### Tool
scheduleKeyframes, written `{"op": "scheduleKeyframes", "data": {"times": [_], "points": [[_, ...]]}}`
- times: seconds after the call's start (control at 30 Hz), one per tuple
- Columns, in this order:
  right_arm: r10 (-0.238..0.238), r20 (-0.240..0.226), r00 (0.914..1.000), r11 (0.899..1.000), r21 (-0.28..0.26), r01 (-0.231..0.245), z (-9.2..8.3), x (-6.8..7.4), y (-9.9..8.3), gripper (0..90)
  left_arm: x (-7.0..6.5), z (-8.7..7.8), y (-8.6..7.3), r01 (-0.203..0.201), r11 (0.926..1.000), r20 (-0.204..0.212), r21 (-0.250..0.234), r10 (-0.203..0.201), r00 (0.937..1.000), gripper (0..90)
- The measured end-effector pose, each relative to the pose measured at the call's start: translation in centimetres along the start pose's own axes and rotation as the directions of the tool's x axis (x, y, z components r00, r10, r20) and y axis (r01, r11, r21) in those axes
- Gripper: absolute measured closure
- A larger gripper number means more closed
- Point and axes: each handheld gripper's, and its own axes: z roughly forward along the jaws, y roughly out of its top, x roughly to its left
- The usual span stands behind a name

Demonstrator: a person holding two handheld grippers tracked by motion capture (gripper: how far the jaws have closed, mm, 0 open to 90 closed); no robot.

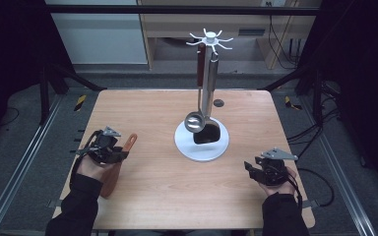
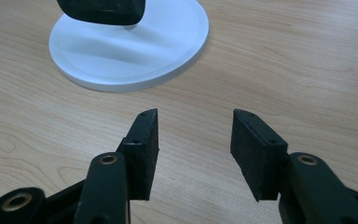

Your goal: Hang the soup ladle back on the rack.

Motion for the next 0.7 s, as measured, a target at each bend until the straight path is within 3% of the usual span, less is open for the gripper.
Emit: {"op": "scheduleKeyframes", "data": {"times": [0.13,0.3,0.7], "points": [[0.000,0.000,1.0000,1.000,0.000,0.000,0.0,0.0,0.0,51.8,-0.1,-1.0,0.2,0.004,0.9988,-0.001,-0.049,-0.004,1.0000,65.4],[-0.002,0.000,1.0000,1.000,-0.001,0.002,0.0,0.0,0.0,51.7,-0.4,-2.2,0.4,0.005,0.9920,0.002,-0.126,-0.005,1.0000,65.4],[0.002,0.000,1.0000,1.000,-0.002,-0.002,-0.1,0.0,0.0,51.4,-0.9,-4.2,0.9,0.002,0.9650,0.009,-0.262,0.000,1.0000,65.3]]}}
